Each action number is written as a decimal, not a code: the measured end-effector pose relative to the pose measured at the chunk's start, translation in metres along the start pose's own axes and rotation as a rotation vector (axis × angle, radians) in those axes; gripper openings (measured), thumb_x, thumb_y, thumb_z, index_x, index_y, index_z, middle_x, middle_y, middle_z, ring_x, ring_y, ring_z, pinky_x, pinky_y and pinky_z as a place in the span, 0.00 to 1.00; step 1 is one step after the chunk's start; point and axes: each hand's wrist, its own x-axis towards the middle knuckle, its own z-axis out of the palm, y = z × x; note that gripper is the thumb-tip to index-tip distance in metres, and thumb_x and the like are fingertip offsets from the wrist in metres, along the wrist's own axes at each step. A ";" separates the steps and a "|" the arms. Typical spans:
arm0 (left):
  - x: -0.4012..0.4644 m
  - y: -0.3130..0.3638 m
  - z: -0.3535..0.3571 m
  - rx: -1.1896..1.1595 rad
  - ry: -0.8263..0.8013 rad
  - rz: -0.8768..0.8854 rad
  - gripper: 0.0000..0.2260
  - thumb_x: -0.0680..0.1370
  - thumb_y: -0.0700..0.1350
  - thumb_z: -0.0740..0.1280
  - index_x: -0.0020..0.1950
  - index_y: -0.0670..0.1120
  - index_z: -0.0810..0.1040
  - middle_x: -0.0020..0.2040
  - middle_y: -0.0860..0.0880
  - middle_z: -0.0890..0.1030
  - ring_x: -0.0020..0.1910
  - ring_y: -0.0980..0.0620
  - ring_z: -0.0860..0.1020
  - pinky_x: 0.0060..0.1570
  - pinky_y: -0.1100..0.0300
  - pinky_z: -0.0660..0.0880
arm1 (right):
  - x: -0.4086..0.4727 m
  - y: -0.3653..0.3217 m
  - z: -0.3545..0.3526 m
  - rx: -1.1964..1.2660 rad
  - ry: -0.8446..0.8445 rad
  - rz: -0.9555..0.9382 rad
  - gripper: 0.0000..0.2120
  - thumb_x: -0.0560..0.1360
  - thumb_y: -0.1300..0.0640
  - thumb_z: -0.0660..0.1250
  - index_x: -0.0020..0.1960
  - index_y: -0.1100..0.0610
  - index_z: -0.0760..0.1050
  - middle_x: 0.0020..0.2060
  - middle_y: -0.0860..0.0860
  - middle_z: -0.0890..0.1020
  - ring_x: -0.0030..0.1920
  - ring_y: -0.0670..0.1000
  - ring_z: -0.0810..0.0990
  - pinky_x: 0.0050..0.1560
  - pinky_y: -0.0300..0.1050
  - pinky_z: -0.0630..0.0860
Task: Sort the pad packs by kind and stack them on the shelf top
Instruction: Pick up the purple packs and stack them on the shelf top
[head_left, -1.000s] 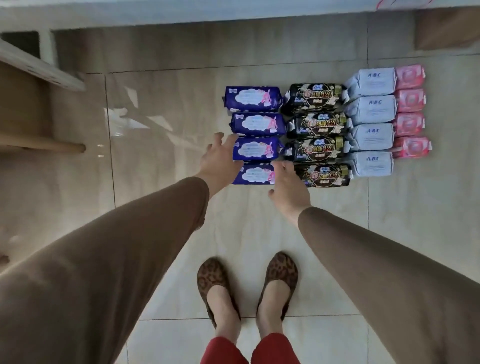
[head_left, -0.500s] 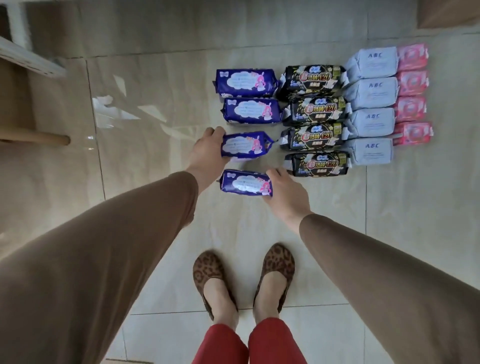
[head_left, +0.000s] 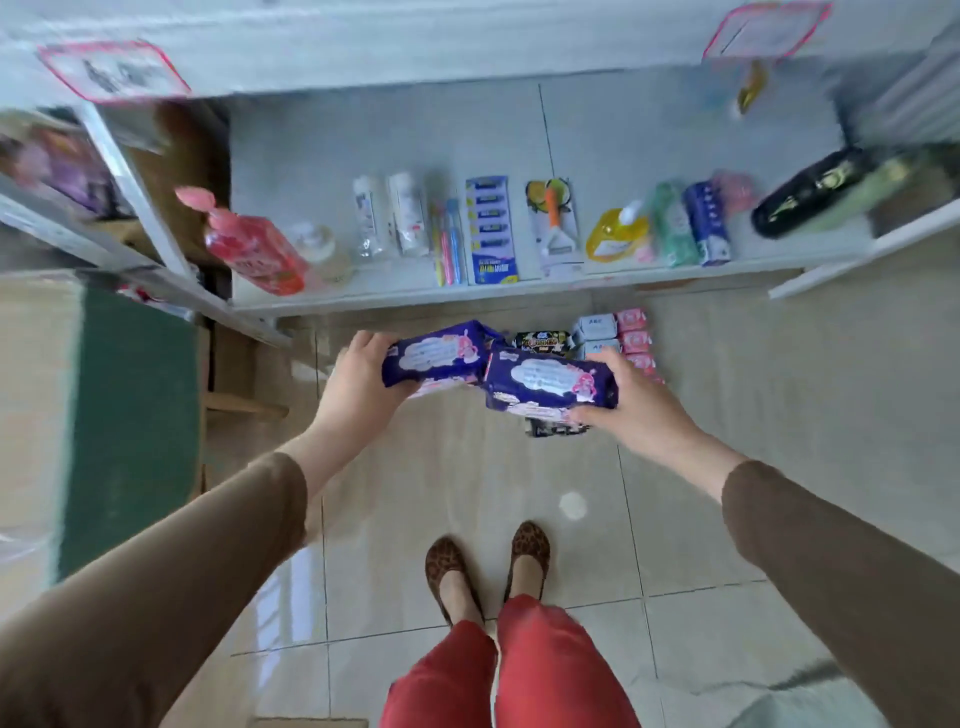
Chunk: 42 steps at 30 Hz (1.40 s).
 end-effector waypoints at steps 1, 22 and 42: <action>-0.007 0.020 -0.029 -0.024 0.032 0.026 0.21 0.70 0.49 0.75 0.61 0.48 0.76 0.53 0.50 0.74 0.52 0.47 0.75 0.48 0.55 0.71 | -0.012 -0.020 -0.030 0.015 0.033 -0.008 0.29 0.67 0.44 0.78 0.61 0.44 0.65 0.49 0.43 0.80 0.44 0.48 0.79 0.39 0.39 0.69; 0.174 0.300 -0.353 0.111 0.290 0.448 0.21 0.70 0.53 0.75 0.61 0.50 0.76 0.52 0.53 0.74 0.47 0.52 0.74 0.44 0.58 0.69 | 0.032 -0.205 -0.373 0.176 0.416 -0.314 0.23 0.68 0.43 0.77 0.56 0.41 0.70 0.47 0.40 0.82 0.44 0.48 0.82 0.40 0.50 0.81; 0.496 0.321 -0.395 0.300 0.272 0.390 0.18 0.73 0.48 0.72 0.59 0.42 0.77 0.55 0.42 0.74 0.48 0.42 0.77 0.46 0.53 0.74 | 0.275 -0.282 -0.405 0.169 0.420 -0.292 0.23 0.68 0.54 0.78 0.59 0.47 0.72 0.52 0.46 0.79 0.45 0.47 0.80 0.51 0.53 0.79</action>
